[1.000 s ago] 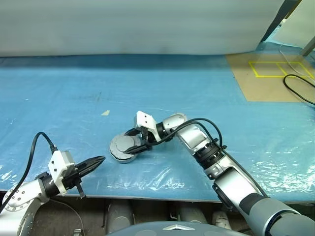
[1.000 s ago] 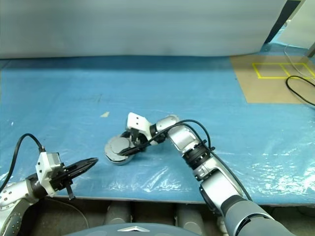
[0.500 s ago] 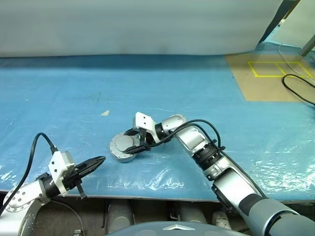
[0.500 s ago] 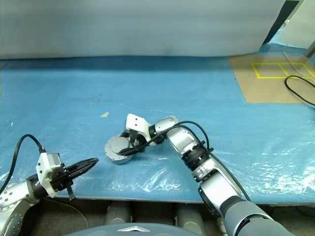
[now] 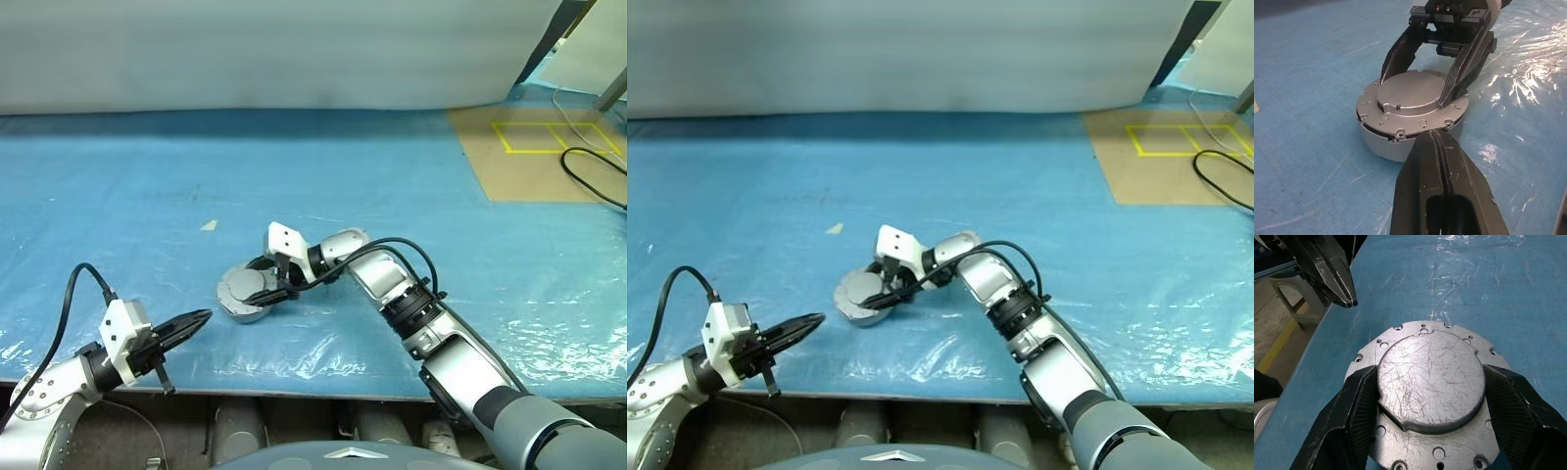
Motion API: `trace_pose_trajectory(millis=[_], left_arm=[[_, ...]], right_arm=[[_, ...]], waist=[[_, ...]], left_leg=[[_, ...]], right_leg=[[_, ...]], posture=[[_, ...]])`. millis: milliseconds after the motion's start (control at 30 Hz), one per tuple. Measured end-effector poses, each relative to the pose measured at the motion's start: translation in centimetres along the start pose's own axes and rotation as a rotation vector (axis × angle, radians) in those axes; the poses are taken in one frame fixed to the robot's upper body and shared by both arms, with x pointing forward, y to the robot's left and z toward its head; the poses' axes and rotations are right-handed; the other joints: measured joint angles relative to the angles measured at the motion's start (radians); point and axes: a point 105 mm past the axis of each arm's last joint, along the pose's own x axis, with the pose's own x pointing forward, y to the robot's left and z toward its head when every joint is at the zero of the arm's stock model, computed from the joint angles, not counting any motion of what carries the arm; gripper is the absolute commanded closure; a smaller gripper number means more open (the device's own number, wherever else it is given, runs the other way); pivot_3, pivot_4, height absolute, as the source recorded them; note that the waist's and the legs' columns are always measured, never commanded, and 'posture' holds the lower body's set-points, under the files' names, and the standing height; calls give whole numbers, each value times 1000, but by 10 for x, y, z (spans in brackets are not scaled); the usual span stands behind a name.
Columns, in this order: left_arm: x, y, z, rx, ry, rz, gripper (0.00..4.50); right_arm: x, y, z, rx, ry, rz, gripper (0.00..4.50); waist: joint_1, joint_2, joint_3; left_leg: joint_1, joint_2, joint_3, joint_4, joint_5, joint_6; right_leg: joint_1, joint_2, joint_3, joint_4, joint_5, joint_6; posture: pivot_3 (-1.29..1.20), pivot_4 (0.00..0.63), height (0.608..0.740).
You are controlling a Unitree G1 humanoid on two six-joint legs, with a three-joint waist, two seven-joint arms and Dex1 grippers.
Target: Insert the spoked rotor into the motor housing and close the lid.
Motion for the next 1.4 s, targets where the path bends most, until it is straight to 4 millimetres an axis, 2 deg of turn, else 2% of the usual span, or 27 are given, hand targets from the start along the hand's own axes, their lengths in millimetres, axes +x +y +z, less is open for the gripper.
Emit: trace_pose_trajectory(millis=[1067, 1400], left_arm=[[0, 1, -6, -12, -7, 6, 4500], [6, 9, 2, 17, -31, -2, 4500]], right_arm=[[4, 4, -1, -65, 16, 18, 1536], [5, 4, -4, -77, 14, 11, 1536]], waist=[[0, 0, 0], [0, 0, -1]], left_leg=[[0, 0, 0, 0, 0, 0], [4, 0, 1, 0, 0, 0]], right_leg=[[0, 0, 0, 0, 0, 0], [3, 0, 1, 0, 0, 0]], posture=[[0, 150, 740], [0, 150, 740]])
